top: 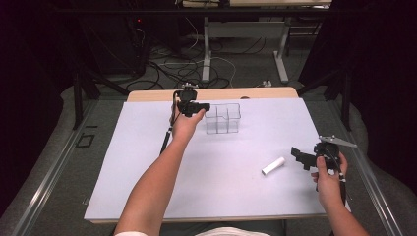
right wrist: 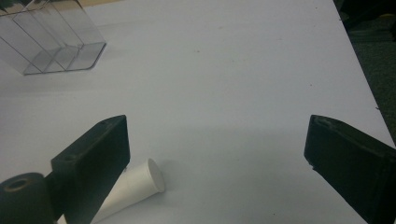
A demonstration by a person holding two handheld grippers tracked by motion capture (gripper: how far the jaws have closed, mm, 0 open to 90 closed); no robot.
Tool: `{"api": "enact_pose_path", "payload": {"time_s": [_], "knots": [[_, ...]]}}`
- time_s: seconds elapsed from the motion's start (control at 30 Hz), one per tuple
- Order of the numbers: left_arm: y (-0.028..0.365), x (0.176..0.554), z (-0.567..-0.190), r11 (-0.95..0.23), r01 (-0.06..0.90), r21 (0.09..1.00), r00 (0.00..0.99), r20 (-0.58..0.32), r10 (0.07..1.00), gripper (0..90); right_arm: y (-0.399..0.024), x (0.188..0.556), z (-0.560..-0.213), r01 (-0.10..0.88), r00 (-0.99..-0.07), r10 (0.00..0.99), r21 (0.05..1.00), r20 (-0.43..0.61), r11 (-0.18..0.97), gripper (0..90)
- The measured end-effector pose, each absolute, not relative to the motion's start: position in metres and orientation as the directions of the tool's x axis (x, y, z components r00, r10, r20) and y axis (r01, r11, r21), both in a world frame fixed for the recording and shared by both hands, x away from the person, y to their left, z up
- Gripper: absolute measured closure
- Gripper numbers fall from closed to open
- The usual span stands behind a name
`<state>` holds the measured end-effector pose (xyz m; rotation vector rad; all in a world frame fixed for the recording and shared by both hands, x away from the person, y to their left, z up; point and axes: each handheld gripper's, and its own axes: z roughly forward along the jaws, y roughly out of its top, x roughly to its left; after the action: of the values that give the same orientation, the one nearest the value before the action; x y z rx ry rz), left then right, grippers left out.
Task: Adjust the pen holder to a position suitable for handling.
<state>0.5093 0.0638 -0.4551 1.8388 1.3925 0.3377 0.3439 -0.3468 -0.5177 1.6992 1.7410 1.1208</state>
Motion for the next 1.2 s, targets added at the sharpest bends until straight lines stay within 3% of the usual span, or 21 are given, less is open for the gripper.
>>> {"api": "enact_pose_path", "payload": {"time_s": [0.8, 1.2], "knots": [[0.06, 0.512, -0.487, -0.026, 0.728, 0.685, 0.285, -0.268, 0.92, 56.7, -0.348, 0.346, -0.519, 0.609, -0.141, 0.963, 0.787, 0.23, -0.099, 7.0], [0.052, 0.51, -0.484, 0.018, 0.743, 0.669, 0.252, -0.305, 0.918, 74.4, -0.348, 0.347, -0.52, 0.61, -0.143, 0.962, 0.786, 0.232, -0.098, 7.7]]}}
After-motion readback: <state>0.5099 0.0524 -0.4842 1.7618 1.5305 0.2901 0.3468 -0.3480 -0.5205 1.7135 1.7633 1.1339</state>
